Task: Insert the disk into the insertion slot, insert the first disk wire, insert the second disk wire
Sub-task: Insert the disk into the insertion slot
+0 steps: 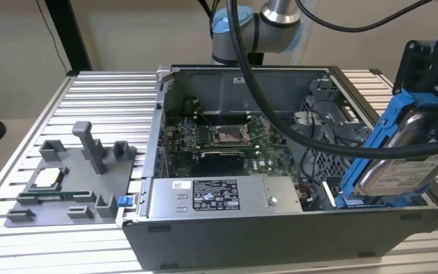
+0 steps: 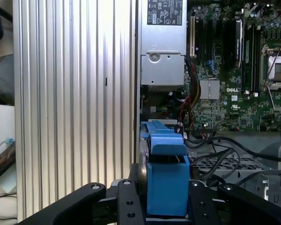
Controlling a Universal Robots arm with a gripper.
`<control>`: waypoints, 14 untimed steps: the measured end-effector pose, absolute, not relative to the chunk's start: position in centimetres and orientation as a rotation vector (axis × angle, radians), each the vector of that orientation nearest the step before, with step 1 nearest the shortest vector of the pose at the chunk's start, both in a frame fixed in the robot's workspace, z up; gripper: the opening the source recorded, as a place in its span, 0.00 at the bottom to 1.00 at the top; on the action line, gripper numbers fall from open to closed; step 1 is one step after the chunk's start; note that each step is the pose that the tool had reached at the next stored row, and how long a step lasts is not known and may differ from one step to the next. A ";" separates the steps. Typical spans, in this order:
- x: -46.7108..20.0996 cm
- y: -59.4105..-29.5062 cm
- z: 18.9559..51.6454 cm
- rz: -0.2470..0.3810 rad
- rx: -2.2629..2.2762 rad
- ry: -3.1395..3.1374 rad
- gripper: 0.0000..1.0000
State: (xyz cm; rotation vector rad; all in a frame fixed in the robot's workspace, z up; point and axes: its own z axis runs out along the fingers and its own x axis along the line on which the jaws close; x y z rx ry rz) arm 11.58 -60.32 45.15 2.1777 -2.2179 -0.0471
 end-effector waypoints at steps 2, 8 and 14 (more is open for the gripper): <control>11.6 -60.3 45.1 -0.047 2.178 -2.218 0.00; 11.6 -60.3 45.0 -0.048 2.178 -2.218 0.00; 11.6 -60.3 44.4 -0.048 2.178 -2.218 0.00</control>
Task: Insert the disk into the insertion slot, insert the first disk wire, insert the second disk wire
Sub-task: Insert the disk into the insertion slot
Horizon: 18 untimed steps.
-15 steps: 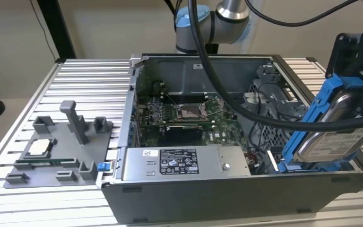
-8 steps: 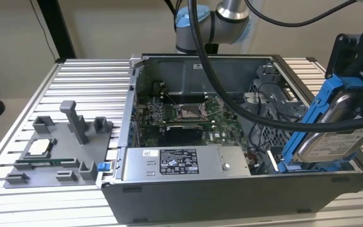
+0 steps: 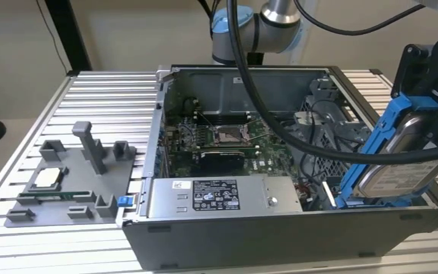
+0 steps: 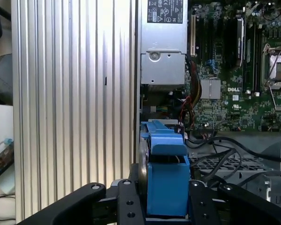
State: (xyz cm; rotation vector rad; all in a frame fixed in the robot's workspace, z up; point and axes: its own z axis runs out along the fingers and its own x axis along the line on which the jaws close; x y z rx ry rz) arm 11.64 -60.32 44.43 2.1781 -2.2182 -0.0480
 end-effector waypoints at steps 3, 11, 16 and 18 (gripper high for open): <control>11.6 -60.0 43.9 -0.050 2.179 -2.219 0.00; 11.9 -58.9 43.2 -0.058 2.191 -2.214 0.00; 12.1 -58.4 42.8 -0.066 2.201 -2.211 0.00; 12.2 -58.2 42.7 -0.070 2.205 -2.211 0.00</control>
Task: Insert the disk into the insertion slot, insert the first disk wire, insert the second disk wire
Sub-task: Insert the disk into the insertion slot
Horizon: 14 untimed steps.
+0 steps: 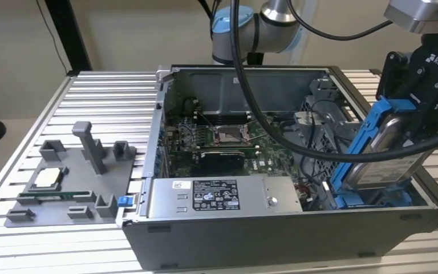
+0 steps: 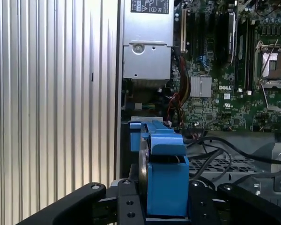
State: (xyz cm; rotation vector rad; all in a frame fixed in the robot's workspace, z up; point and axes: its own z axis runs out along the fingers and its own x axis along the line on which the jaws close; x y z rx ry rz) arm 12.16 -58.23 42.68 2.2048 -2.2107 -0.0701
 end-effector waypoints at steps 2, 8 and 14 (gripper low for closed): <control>12.2 -58.1 42.5 -0.074 2.209 -2.210 0.00; 12.7 -57.9 42.0 -0.087 2.218 -2.212 0.00; 12.7 -57.9 41.4 -0.094 2.216 -2.219 0.00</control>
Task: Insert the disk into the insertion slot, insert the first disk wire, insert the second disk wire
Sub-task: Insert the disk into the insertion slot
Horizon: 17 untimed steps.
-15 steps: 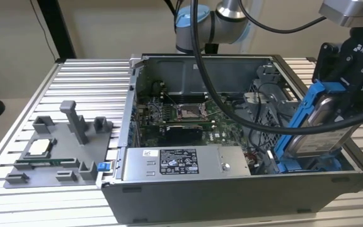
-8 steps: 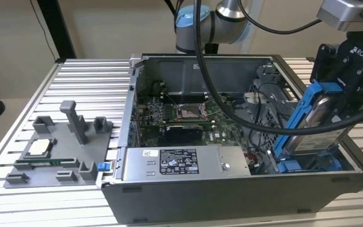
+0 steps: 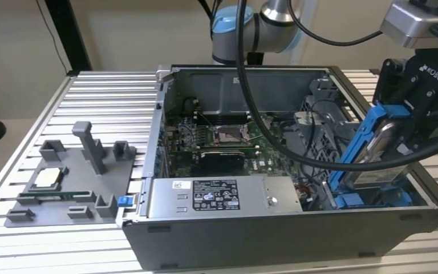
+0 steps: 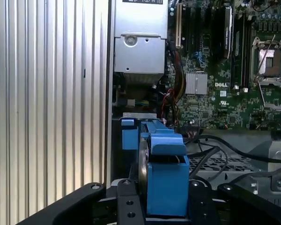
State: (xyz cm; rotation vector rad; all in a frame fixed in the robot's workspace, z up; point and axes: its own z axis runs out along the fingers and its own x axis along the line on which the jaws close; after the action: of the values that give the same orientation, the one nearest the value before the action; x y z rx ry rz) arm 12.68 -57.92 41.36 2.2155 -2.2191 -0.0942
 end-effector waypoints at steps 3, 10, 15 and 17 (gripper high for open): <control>12.7 -57.9 41.0 -0.096 2.213 -2.223 0.00; 12.7 -57.9 40.3 -0.100 2.204 -2.231 0.00; 12.7 -57.9 40.7 -0.120 2.194 -2.223 0.00; 12.8 -57.9 40.8 -0.137 2.184 -2.213 0.00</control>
State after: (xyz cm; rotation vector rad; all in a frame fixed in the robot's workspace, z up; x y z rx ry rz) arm 12.80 -57.92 40.77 2.1839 -2.2130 -0.1370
